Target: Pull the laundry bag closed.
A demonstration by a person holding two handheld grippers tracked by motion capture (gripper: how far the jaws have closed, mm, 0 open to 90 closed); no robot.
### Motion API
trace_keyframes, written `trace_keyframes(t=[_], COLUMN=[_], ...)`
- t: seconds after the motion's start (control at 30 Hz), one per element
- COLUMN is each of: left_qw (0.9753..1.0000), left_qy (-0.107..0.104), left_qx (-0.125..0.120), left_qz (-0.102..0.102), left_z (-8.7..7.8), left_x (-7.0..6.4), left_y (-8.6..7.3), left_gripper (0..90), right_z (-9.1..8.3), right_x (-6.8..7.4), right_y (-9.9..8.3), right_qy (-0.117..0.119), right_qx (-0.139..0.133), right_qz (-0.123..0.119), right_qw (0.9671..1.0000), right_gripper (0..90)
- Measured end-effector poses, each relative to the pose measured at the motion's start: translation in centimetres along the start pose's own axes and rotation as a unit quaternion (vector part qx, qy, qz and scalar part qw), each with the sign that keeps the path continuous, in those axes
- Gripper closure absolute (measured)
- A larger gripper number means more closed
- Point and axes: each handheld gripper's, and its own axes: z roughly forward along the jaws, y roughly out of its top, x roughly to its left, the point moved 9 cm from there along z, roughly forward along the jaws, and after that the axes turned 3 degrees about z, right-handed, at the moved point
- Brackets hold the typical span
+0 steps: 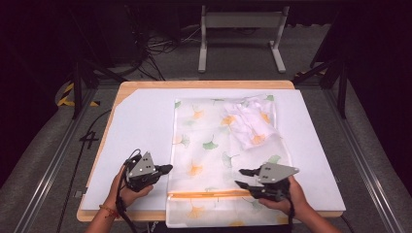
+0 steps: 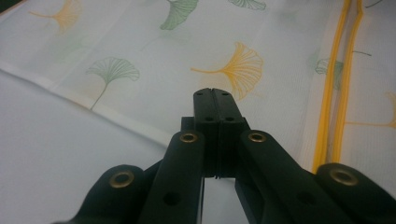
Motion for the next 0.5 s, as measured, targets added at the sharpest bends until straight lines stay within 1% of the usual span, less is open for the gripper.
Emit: trace_keyframes(t=[0.03, 0.07, 0.1, 0.13, 0.17, 0.27, 0.3, 0.33, 0.37, 0.4, 0.43, 0.47, 0.5], left_qw=[1.0000, 0.9999, 0.9998, 0.9998, 0.9995, 0.9989, 0.9989, 0.9985, 0.9984, 0.9984, 0.9982, 0.9981, 0.9981], left_qy=[-0.005, -0.006, -0.012, -0.012, -0.019, -0.030, -0.030, -0.035, -0.042, -0.042, -0.041, -0.042, -0.045], left_qx=[0.004, 0.010, 0.012, 0.012, 0.020, 0.030, 0.030, 0.031, 0.025, 0.025, 0.027, 0.028, 0.026], left_qz=[0.000, 0.008, 0.009, 0.009, 0.012, 0.020, 0.020, 0.027, 0.027, 0.029, 0.034, 0.035, 0.032], left_z=[0.3, 0.7, 1.1, 1.1, 1.7, 2.6, 2.6, 2.7, 2.7, 2.6, 2.6, 2.4, 2.3], left_x=[-0.1, -0.1, -0.3, -0.3, -0.3, -0.3, -0.3, -0.4, -0.6, -0.7, -0.8, -0.9, -1.0], left_y=[0.1, 0.2, 0.3, 0.3, 0.4, 0.5, 0.5, 0.7, 0.8, 0.8, 0.7, 0.6, 0.5], left_gripper=[90.0, 90.0, 90.0, 90.0, 90.0, 90.0, 90.0, 90.0, 90.0, 90.0, 90.0, 90.0, 90.0], right_z=[0.5, 1.2, 2.0, 2.7, 3.3, 4.6, 5.0, 5.3, 5.6, 5.9, 6.2, 6.5, 6.8], right_x=[0.5, 1.2, 2.0, 2.6, 3.1, 4.4, 5.0, 5.4, 5.7, 6.2, 6.5, 6.9, 7.4], right_y=[0.4, 0.9, 1.5, 2.0, 2.3, 3.2, 3.5, 3.7, 3.9, 4.1, 4.2, 4.4, 4.5], right_qy=[0.008, 0.021, 0.036, 0.043, 0.050, 0.068, 0.080, 0.085, 0.088, 0.097, 0.100, 0.102, 0.108], right_qx=[-0.001, -0.001, 0.001, 0.001, 0.002, 0.004, 0.005, 0.003, 0.003, 0.005, 0.004, 0.005, 0.005], right_qz=[-0.007, -0.012, -0.022, -0.029, -0.035, -0.053, -0.056, -0.059, -0.062, -0.064, -0.067, -0.070, -0.071], right_qw=[0.9999, 0.9997, 0.9991, 0.9987, 0.9981, 0.9963, 0.9952, 0.9946, 0.9942, 0.9932, 0.9927, 0.9923, 0.9916], right_gripper=[61.6, 61.5, 61.5, 61.7, 61.7, 64.2, 64.6, 65.5, 67.0, 69.0, 69.5, 70.3, 71.8])
